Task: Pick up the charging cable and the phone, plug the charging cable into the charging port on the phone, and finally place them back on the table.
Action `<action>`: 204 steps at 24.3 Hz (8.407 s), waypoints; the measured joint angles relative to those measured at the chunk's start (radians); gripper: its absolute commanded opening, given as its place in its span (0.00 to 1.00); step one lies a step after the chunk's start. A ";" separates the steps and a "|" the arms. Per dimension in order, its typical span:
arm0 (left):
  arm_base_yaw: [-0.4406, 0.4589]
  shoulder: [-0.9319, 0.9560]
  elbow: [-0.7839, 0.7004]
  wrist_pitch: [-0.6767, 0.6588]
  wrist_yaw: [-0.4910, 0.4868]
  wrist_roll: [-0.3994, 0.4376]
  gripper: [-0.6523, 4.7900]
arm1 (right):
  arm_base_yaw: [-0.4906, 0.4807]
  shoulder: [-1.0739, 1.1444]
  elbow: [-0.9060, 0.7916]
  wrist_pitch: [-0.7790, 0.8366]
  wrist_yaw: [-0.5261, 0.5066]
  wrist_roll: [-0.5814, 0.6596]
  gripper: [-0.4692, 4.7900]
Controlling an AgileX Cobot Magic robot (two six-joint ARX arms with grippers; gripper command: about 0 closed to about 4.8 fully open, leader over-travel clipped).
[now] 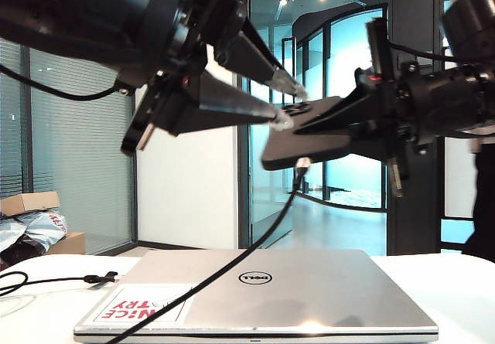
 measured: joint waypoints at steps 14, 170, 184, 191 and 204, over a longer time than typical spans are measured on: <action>0.275 -0.388 0.023 -0.413 0.000 0.239 0.11 | -0.356 -0.037 0.018 -0.436 0.061 -0.202 0.08; 0.898 -1.270 -0.499 -0.425 -0.003 0.711 0.11 | -0.370 -0.706 0.073 -1.212 0.706 -0.924 0.09; 0.898 -1.270 -0.499 -0.425 -0.003 0.711 0.11 | -0.351 -0.935 0.042 -1.044 0.948 -0.969 0.09; 0.898 -1.270 -0.499 -0.425 -0.003 0.711 0.11 | -0.329 -1.128 -0.192 -0.677 0.975 -0.982 0.09; 0.898 -1.270 -0.499 -0.424 -0.002 0.711 0.11 | -0.328 -1.596 -0.533 -0.568 0.975 -0.871 0.09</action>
